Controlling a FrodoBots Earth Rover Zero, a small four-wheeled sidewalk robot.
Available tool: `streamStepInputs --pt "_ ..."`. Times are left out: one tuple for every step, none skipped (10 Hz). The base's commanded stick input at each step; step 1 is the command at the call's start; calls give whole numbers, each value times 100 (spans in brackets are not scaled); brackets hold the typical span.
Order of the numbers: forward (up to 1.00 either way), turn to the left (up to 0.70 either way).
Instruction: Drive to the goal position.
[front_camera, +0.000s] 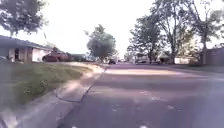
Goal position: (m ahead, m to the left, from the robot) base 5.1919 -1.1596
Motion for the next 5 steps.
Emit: streamStepInputs --pt "100 0" --pt "100 0" --pt "100 0" --pt "100 0" --pt "100 0"
